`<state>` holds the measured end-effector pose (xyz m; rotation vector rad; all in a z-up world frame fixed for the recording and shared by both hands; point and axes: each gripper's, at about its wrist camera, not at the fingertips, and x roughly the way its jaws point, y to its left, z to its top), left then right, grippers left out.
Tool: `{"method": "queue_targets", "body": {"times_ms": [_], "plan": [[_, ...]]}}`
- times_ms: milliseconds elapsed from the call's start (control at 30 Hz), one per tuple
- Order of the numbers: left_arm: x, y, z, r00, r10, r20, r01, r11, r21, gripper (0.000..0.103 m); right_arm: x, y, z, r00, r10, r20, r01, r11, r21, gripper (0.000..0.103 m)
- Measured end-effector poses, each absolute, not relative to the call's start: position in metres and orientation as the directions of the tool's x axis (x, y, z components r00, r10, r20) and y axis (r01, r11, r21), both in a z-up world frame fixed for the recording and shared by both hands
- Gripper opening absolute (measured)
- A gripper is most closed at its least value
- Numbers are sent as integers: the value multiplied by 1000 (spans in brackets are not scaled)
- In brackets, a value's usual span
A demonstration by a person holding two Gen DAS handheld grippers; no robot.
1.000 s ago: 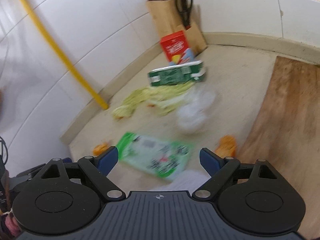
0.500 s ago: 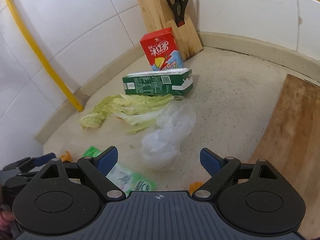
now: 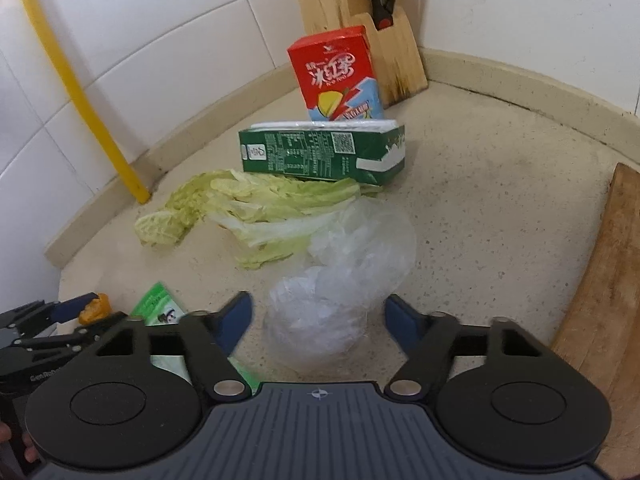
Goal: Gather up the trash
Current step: 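Close the left gripper on the orange peel while the right grips a clear plastic bag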
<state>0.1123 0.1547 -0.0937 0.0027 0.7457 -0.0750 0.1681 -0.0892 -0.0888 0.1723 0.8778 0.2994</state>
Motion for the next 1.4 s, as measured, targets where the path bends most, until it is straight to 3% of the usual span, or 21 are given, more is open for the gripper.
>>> {"method": "queue_targets", "body": {"times_ms": [67,233,500,567,667,867,1400], "plan": [[113,155,-93,731,-69,-679,70,997,-27,43,170,-91,-88,601,320,-732,-173,947,271,63],[107,158,-90,720,-62,-691,57,998,-31,32,168,-95,-86,588,329,-739,-154,942,298,55],[100,165,-90,712,-71,-699,54,997,-47,32,167,-95,-86,585,335,-739,-154,940,304,54],[97,161,-91,718,-53,-694,49,998,-25,31,168,-94,-87,585,337,-737,-167,940,297,58],[96,162,-90,714,-57,-698,40,998,-41,24,168,-94,-87,583,345,-735,-169,937,306,59],[88,162,-85,717,-53,-695,36,999,-40,19,166,-95,-85,569,355,-742,-158,933,324,45],[66,173,-64,755,-58,-654,37,998,-46,19,137,-84,-52,625,370,-688,-173,924,341,45]]}}
